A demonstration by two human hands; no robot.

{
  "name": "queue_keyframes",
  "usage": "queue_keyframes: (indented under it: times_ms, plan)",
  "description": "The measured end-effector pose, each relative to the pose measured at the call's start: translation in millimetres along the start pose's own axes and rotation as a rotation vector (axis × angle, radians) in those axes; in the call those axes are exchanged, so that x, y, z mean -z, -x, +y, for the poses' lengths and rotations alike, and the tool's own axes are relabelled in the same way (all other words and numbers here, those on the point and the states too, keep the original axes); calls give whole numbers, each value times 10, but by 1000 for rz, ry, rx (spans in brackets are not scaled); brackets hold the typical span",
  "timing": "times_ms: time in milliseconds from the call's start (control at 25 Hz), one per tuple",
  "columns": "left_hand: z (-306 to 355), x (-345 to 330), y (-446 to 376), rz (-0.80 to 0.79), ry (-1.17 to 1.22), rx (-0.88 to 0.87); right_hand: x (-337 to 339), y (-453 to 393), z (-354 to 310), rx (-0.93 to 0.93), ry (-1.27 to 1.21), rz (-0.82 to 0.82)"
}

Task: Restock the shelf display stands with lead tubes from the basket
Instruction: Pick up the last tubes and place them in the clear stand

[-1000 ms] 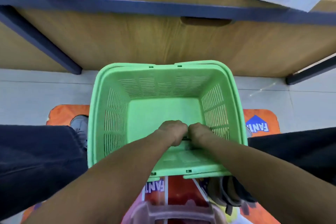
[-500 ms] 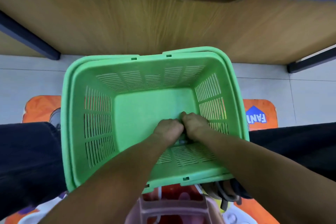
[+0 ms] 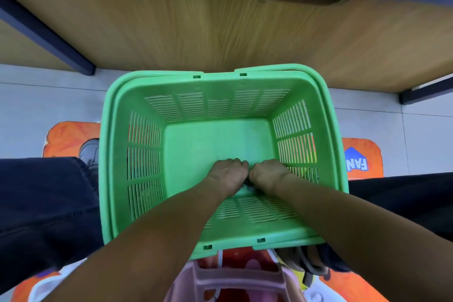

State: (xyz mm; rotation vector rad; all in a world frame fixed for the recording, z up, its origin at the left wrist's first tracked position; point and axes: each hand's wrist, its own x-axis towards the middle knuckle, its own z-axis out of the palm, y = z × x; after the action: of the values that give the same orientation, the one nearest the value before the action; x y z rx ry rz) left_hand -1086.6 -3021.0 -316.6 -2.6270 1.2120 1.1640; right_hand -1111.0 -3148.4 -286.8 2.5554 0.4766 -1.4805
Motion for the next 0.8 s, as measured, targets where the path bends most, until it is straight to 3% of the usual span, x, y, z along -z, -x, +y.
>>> queue_keyframes:
  times_ms: [160,240,360,440,560,680,800]
  plan:
    - [-2,74,-38,-16,26,21,13,-25,-62,11,-42,-1]
    - [-97,102,-15,-56,197,65,90,-28,-28,-32,-186,17]
    - [-314,258,8,-62,969,255,333,13,169,-131,-529,102]
    - [-420,498,64,20,1348,316,568,104,329,-137,-795,162]
    - [-447,986,296,-38,1684,78,958,419,489,-11,-1049,265]
    - [-370,1407,561,-65,1724,-116,1245,829,613,136,-1048,394]
    - [-193,1851,826,27,1765,-232,1549,1338,722,285,-1082,513]
